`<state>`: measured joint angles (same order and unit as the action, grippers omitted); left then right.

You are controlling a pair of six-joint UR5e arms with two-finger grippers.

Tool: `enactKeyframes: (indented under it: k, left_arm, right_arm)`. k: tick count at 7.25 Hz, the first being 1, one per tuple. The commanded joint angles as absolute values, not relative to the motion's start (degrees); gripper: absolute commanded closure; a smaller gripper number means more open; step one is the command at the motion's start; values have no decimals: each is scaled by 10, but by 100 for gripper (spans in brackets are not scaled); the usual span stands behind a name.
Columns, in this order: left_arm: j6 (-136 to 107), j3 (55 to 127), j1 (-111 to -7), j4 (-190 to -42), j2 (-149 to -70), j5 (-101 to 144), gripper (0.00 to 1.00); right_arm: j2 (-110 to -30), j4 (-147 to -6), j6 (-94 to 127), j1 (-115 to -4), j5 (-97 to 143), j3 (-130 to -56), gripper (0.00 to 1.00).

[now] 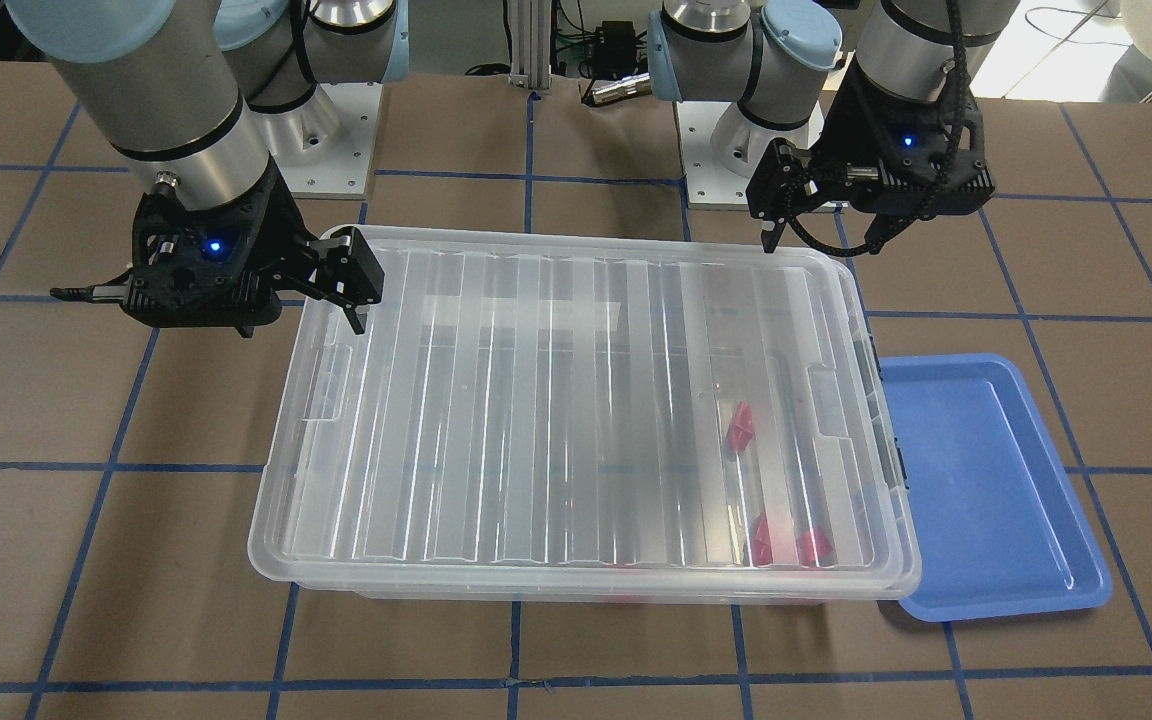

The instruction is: Place red block in blue tray from box

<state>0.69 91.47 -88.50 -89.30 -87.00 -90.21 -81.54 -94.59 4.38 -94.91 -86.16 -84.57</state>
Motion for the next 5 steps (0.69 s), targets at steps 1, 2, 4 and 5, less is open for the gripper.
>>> enactKeyframes:
  k: [1, 2, 4, 5]
  left_arm:
    - [4, 925, -885, -885, -872, -903, 0]
    - [4, 925, -885, -885, -874, -902, 0]
    - [4, 925, -885, -885, -868, -902, 0]
    - [4, 925, -885, -884, -869, -901, 0]
  right_arm:
    - [-813, -952, 43, -949, -866, -853, 0]
    - [-819, -947, 44, -949, -866, -854, 0]
    - [-820, -942, 44, -949, -861, -854, 0]
    - [-815, -944, 44, -949, -861, -851, 0]
